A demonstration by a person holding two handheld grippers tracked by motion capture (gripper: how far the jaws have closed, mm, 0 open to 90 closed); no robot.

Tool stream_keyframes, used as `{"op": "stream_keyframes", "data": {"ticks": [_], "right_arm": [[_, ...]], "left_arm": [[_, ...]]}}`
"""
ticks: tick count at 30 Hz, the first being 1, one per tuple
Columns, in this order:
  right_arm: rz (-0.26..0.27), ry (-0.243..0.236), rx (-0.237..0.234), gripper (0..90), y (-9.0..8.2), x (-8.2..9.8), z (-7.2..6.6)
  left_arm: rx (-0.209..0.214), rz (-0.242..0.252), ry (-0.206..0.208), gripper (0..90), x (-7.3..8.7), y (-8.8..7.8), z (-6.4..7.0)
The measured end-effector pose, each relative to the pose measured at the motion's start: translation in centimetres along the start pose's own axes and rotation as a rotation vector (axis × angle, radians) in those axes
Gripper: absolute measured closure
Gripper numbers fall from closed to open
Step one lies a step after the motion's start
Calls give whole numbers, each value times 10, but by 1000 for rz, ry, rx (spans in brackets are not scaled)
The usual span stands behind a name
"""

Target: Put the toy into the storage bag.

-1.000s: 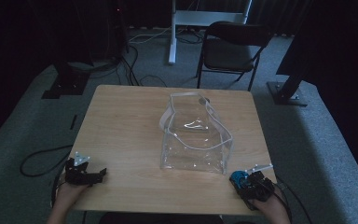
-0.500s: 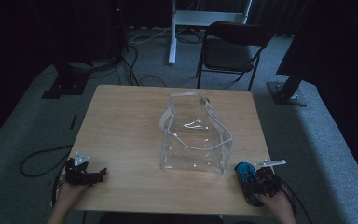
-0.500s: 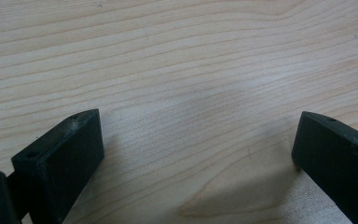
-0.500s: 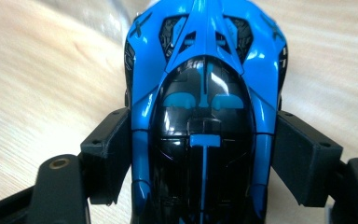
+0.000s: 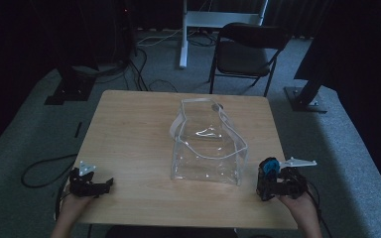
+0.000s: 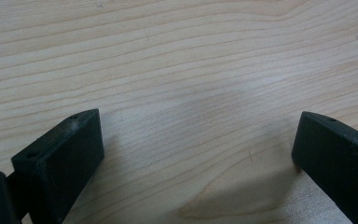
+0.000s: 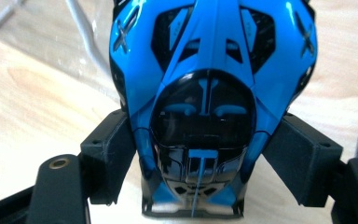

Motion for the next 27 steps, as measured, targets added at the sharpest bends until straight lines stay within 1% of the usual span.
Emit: {"op": "stream_keyframes", "data": {"ticks": [4, 8, 12, 14, 18, 22, 27], "right_arm": [[30, -13, -1, 263, -8, -14, 0], [84, -14, -4, 263, -19, -30, 2], [123, -25, -23, 263, -30, -47, 2], [142, -32, -22, 263, -35, -56, 2], [167, -57, -24, 263, -42, -72, 2], [200, -67, -50, 263, -48, -91, 2], [224, -102, -66, 263, -52, -115, -1]], "left_arm": [[-1, 0, -1, 26, 0, 0, 0], [-2, 1, -2, 25, 0, 0, 0], [-2, 1, -3, 26, 0, 0, 0], [-1, 1, -2, 26, 0, 0, 0], [-2, 1, -3, 25, 0, 0, 0], [-3, 1, -3, 25, 0, 0, 0], [-3, 1, -4, 25, 0, 0, 0]]}}
Point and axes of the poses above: each handheld gripper's, and its own axes: y roughly forward along the jaws, x roughly out of its underside, z roughly to its right, the point moved 6 cm from there along y, roughly forward along the jaws, and after that the axes turned 9 degrees about z, right-handed, at the moved point
